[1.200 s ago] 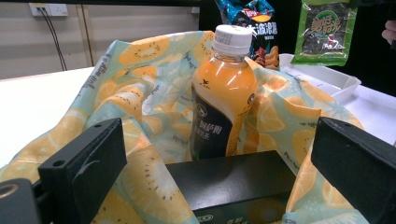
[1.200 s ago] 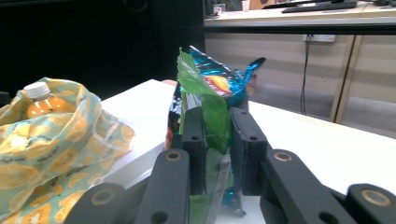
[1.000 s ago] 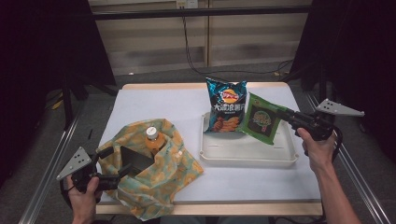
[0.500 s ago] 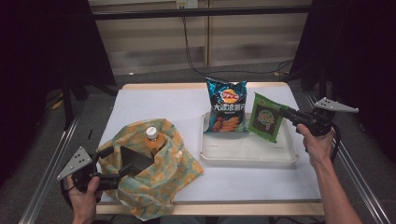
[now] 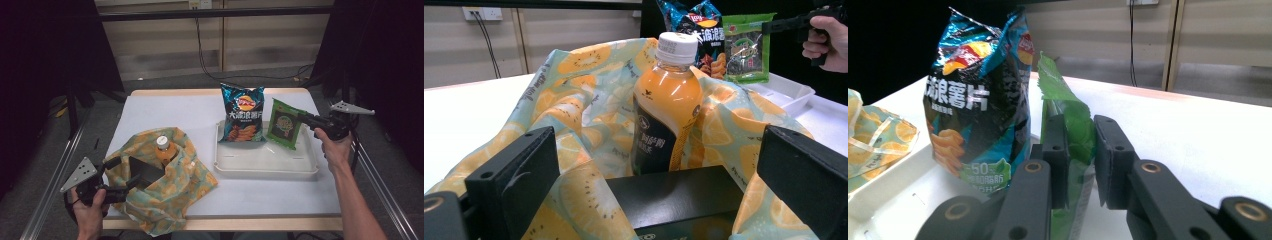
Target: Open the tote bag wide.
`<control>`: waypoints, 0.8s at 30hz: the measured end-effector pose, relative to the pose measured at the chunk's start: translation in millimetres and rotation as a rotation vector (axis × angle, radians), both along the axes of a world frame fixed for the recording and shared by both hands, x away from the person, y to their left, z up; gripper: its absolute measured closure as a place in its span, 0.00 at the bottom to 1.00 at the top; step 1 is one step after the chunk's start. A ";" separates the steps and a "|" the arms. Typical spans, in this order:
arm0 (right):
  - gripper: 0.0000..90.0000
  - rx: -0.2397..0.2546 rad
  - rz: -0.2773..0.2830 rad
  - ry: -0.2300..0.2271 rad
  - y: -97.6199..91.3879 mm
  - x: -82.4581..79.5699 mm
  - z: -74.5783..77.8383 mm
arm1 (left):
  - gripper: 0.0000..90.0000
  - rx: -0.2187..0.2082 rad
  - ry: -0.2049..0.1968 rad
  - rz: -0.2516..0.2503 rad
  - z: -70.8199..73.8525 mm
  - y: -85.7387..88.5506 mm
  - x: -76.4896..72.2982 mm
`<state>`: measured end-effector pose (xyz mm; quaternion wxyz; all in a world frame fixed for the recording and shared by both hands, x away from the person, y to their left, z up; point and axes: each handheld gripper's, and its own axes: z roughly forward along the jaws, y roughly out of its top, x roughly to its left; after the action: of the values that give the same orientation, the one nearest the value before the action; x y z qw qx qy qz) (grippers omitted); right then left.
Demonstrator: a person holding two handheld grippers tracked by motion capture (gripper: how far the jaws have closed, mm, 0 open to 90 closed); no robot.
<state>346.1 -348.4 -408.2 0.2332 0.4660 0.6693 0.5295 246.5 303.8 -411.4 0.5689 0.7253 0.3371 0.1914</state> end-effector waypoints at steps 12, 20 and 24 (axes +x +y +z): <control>0.86 -0.006 -0.031 0.021 -0.1 10.6 -7.1 | 0.03 0.005 -0.003 0.001 1.0 0.6 -0.7; 0.85 -0.038 -0.031 0.024 4.3 18.9 -7.7 | 0.03 -0.018 -0.007 0.005 2.0 1.4 -2.6; 0.85 -0.046 -0.020 0.028 6.7 22.4 -7.5 | 0.03 -0.009 -0.004 0.002 1.2 0.9 -2.3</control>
<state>368.4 -341.7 -415.7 0.2397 0.4744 0.6800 0.5050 244.2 304.7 -410.2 0.5725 0.7220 0.3376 0.1922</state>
